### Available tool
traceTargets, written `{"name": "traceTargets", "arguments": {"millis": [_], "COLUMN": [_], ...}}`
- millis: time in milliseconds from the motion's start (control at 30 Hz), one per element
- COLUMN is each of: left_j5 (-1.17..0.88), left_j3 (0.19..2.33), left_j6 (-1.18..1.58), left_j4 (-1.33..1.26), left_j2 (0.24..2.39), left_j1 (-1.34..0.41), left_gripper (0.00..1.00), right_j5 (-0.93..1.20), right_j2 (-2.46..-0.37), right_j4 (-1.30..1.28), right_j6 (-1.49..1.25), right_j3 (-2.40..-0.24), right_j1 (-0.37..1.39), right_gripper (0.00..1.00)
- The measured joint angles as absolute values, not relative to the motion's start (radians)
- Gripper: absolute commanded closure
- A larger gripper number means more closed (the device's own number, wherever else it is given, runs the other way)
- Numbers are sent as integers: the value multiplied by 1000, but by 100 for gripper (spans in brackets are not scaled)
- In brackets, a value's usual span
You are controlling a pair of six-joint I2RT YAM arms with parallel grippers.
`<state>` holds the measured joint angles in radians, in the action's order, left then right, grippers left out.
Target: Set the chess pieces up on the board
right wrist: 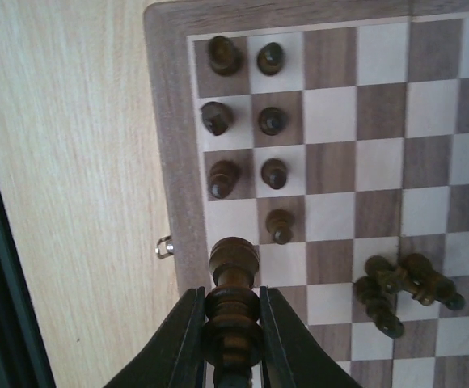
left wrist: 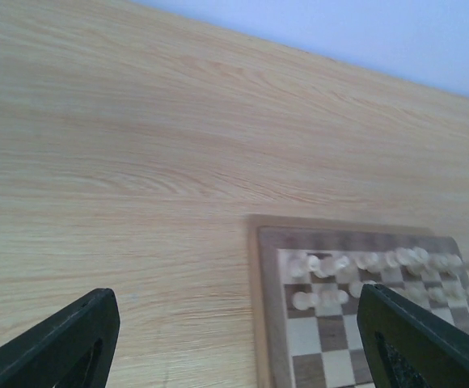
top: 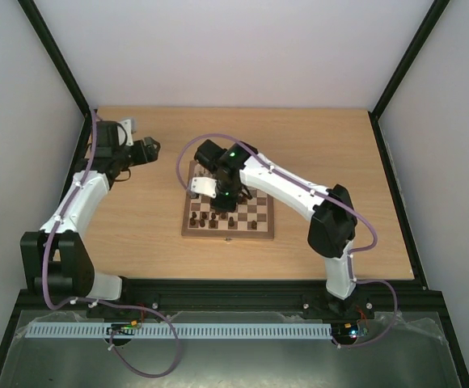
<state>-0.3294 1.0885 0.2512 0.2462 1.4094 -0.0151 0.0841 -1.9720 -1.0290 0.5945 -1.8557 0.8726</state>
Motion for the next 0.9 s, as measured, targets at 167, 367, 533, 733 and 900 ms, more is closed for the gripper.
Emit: {"name": "traceTargets", "arguments": {"millis": [167, 367, 533, 733, 900], "left_j5": [-331, -339, -347, -351, -356], "left_j3": [1055, 1018, 985, 974, 962], "left_j6": [300, 321, 332, 334, 338], "left_j4": [236, 224, 219, 217, 214], "left_j2": [1398, 1362, 1320, 1290, 1276], "left_j1": [37, 38, 38, 38, 43], "left_gripper": [16, 16, 16, 16, 16], "right_j5": [60, 28, -9, -38, -41], "right_j2": [-2004, -2051, -2057, -2066, -2086], "right_j4": [-1062, -1078, -1076, -1073, -1060], "right_j6": [593, 579, 566, 551, 549], "right_j3": [-1867, -1870, -1859, -1848, -1838], "right_j1": [915, 947, 958, 960, 960], "right_gripper": [91, 91, 91, 91, 91]}}
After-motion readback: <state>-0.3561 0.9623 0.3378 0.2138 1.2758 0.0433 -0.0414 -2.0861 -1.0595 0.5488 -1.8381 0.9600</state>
